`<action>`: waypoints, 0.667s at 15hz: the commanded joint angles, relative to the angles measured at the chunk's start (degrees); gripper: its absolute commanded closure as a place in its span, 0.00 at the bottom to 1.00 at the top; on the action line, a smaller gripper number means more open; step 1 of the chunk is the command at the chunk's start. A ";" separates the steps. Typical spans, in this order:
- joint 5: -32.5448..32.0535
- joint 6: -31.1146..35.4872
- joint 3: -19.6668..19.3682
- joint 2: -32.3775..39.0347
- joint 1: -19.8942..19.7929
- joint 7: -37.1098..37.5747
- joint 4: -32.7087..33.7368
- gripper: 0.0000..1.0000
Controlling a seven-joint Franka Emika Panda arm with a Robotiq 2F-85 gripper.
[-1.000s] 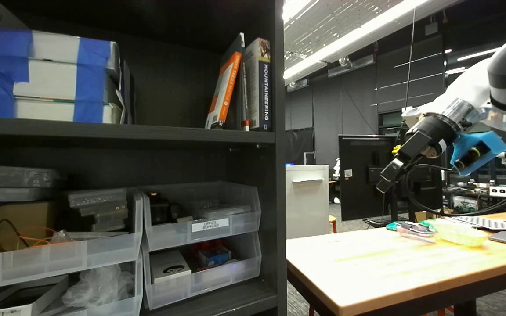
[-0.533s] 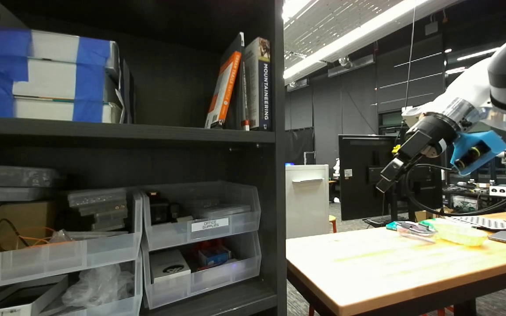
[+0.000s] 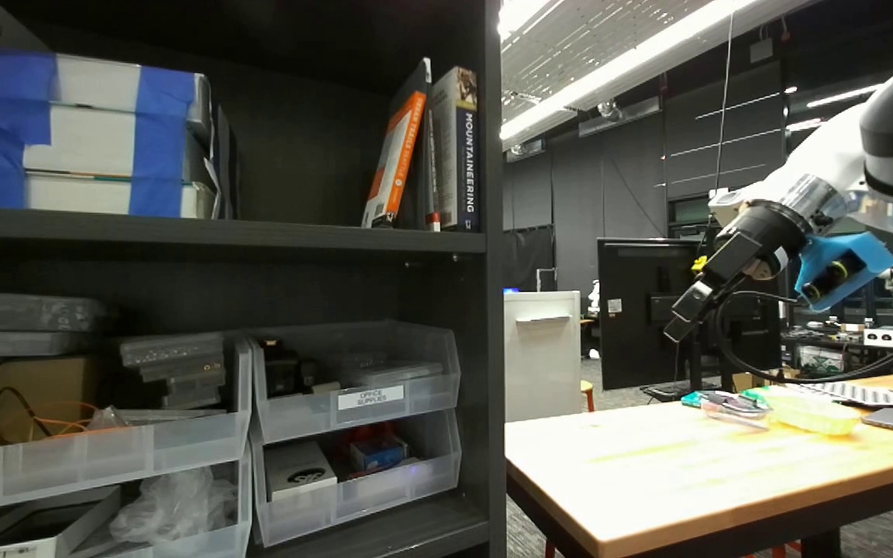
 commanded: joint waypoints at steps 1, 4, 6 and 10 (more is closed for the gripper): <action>0.63 -3.75 0.66 0.30 -0.10 0.13 1.14 0.00; 1.15 -6.98 1.26 -0.01 -0.01 0.27 1.54 0.00; 1.53 -9.54 1.86 0.06 -0.02 0.51 1.97 0.00; 3.27 -13.58 3.91 -0.38 0.11 1.05 2.38 0.00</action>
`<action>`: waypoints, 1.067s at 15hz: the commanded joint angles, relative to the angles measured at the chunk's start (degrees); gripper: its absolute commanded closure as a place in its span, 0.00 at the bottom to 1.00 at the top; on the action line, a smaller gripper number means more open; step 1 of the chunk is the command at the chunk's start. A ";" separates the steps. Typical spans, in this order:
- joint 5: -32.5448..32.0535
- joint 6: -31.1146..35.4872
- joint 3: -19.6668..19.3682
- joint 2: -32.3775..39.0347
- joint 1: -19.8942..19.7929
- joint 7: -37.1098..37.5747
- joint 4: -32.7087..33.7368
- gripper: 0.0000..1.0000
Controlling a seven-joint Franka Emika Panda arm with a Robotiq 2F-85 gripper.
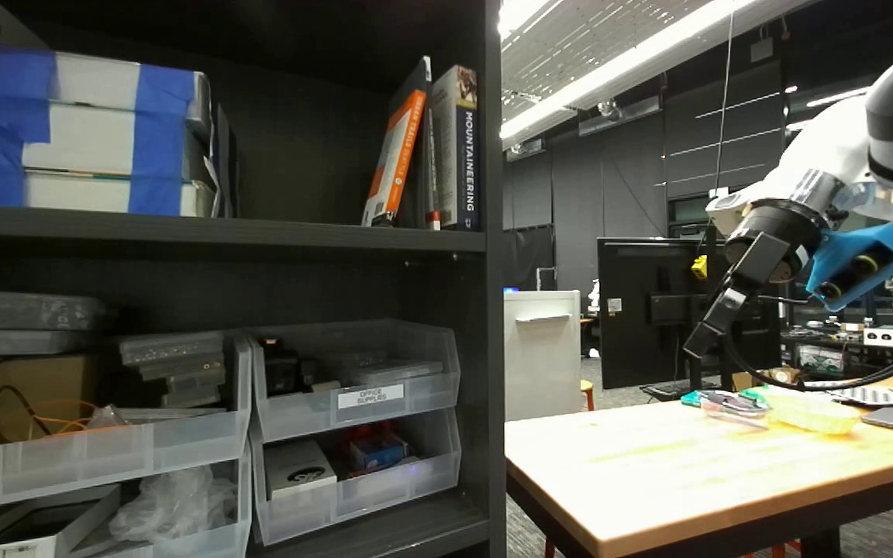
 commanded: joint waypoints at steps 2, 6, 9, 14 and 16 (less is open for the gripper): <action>2.96 -4.94 3.24 -0.87 0.08 0.92 1.20 0.00; 5.55 -7.83 5.28 -1.36 0.25 0.92 1.86 0.00; 7.42 -9.33 6.60 -1.83 0.27 0.93 2.34 0.00; 12.10 -9.12 8.28 -2.76 -0.01 1.81 2.12 0.00; 14.62 -7.14 9.17 -3.64 -0.47 2.06 1.34 0.00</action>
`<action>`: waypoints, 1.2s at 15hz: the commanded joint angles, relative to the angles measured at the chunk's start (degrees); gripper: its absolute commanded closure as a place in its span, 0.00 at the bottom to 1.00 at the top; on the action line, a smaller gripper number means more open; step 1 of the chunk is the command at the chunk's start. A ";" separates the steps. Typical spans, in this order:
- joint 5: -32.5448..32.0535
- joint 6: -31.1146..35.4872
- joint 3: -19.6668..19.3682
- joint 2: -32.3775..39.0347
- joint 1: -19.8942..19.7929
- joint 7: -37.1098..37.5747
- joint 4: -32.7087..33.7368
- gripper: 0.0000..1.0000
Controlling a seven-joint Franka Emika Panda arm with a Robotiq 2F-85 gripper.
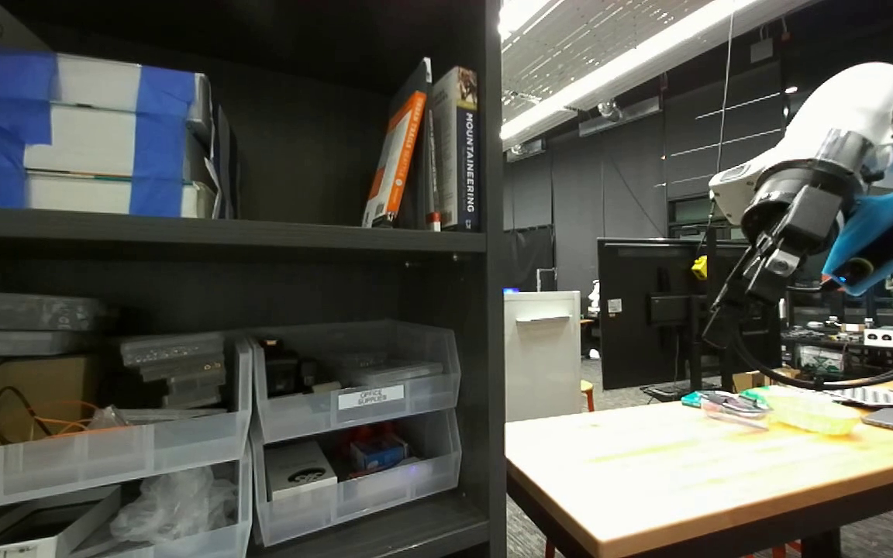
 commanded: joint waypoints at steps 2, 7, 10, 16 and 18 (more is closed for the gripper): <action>5.15 2.28 2.28 -1.77 -0.80 1.62 -0.53 0.00; 9.50 4.76 4.06 -2.76 -1.52 1.67 -1.15 0.00; 11.17 5.58 5.05 -3.43 -1.58 1.72 -1.41 0.00; 12.88 6.80 7.64 -4.07 -1.73 2.55 -2.04 0.00; 13.39 7.71 8.48 -4.67 -1.55 2.62 -2.51 0.00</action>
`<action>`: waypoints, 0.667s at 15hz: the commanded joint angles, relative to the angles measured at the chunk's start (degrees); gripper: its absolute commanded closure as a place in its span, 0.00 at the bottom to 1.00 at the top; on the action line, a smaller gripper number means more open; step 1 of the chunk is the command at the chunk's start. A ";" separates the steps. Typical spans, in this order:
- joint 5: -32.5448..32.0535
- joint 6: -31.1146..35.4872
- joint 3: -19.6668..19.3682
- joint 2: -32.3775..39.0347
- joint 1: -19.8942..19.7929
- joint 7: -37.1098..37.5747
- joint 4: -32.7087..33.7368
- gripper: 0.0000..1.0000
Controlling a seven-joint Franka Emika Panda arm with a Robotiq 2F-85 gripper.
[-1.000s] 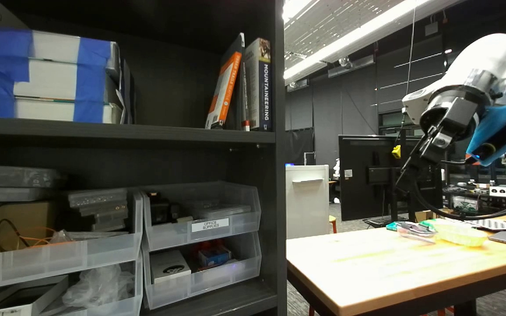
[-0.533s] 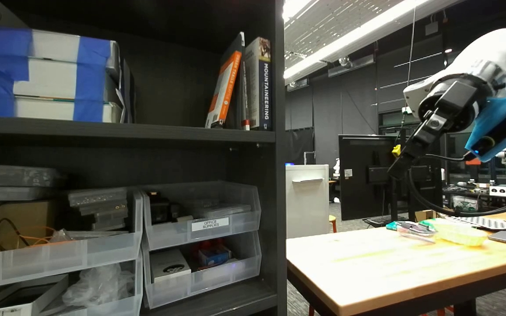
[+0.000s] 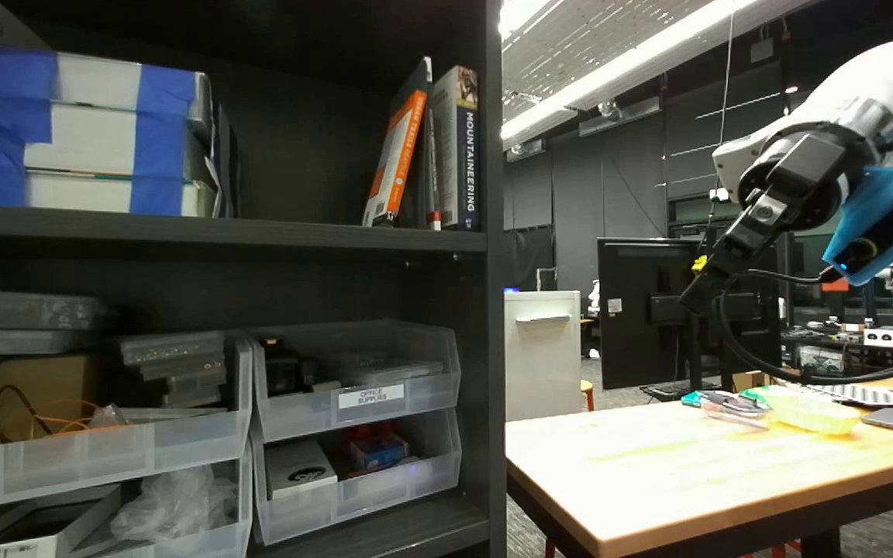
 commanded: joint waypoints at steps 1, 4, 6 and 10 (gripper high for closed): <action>2.57 2.22 2.46 -2.47 -1.12 0.50 -1.59 0.00; 5.29 5.34 4.53 -4.26 -0.76 0.32 -2.84 0.00; 7.69 8.01 6.44 -5.45 -0.46 0.09 -3.73 0.00; 12.26 13.35 10.45 -5.48 0.11 -0.24 -2.65 0.00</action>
